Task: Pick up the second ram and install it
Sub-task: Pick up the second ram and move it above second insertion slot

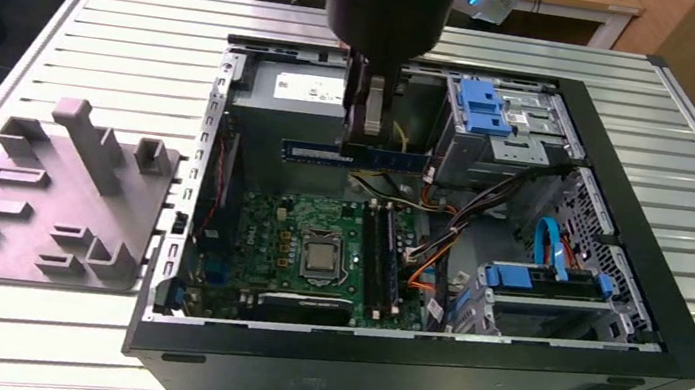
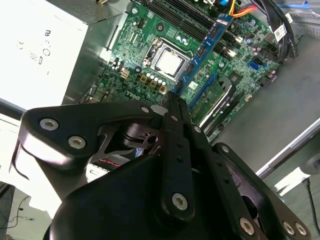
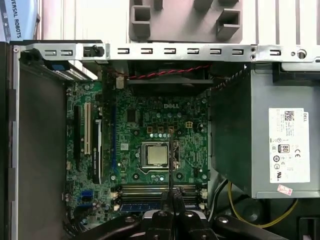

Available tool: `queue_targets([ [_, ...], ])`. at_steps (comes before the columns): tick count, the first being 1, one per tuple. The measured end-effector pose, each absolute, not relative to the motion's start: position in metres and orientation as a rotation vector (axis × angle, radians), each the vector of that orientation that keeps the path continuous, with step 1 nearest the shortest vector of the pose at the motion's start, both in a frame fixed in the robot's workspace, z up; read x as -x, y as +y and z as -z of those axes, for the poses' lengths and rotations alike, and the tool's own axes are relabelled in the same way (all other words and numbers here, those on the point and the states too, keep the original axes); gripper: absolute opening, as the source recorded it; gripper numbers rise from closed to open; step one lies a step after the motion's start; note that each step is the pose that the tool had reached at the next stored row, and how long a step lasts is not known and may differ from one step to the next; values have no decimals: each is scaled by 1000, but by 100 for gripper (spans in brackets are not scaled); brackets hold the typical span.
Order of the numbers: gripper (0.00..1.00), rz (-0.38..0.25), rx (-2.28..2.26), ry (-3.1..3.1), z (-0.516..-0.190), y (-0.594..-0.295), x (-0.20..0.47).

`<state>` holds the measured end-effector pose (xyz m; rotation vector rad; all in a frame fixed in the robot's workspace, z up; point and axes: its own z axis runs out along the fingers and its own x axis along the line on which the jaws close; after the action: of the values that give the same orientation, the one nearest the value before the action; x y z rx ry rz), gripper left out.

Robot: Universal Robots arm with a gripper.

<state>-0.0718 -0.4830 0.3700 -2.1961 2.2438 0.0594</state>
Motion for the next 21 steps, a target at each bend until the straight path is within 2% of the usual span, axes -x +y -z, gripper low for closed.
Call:
queue_targets([
  [21, 12, -59, 2217, 2224, -347, -483, 71],
])
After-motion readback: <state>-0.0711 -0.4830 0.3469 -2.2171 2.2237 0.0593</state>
